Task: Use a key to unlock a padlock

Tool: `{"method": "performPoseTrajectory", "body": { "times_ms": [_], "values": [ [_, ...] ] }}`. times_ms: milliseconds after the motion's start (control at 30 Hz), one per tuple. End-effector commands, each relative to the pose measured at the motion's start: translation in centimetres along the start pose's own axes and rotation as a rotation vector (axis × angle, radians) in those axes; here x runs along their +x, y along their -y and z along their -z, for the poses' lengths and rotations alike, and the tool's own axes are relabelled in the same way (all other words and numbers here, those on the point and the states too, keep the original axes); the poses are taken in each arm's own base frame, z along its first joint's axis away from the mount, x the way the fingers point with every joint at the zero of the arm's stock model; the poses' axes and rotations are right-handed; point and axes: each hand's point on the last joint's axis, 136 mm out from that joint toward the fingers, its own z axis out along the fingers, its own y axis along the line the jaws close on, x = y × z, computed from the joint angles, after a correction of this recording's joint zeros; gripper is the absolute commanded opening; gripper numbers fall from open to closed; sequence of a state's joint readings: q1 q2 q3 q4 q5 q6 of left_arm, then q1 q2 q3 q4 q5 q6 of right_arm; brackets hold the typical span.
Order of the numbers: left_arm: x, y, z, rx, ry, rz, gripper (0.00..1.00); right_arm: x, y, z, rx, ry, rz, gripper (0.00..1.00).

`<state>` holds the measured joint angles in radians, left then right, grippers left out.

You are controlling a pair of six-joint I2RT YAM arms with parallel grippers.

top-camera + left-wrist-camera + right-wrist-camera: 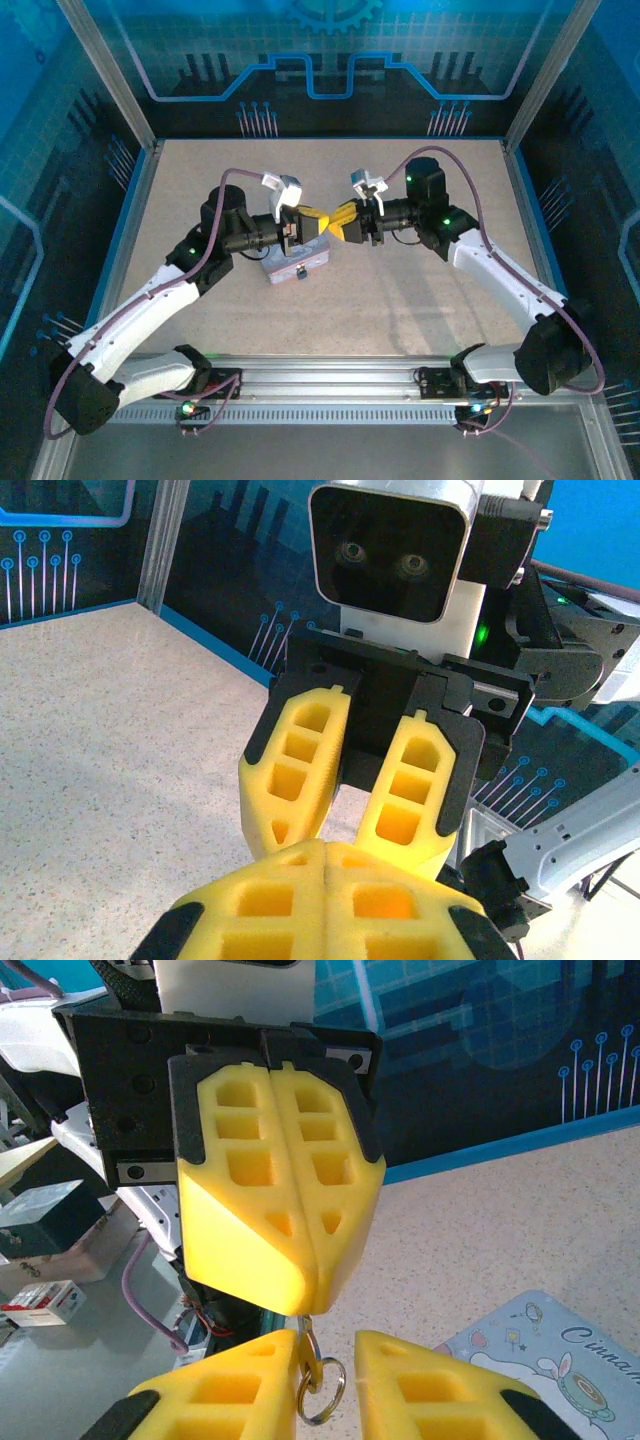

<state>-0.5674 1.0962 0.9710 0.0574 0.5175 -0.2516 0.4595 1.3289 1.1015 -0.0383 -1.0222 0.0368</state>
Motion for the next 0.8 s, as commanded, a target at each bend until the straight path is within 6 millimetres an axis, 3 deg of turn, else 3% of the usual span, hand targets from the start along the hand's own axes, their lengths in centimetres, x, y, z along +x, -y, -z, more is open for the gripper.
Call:
{"method": "performPoseTrajectory", "body": {
  "times_ms": [0, 767],
  "values": [
    [-0.09, 0.31, 0.38, 0.012, 0.012, -0.026, 0.00, -0.01, -0.14, -0.36, -0.005, -0.013, 0.003, 0.22],
    [-0.58, -0.13, 0.85, -0.002, 0.044, -0.007, 0.00, 0.80, -0.33, -0.81, -0.018, -0.037, -0.015, 0.22]
  ]
}}
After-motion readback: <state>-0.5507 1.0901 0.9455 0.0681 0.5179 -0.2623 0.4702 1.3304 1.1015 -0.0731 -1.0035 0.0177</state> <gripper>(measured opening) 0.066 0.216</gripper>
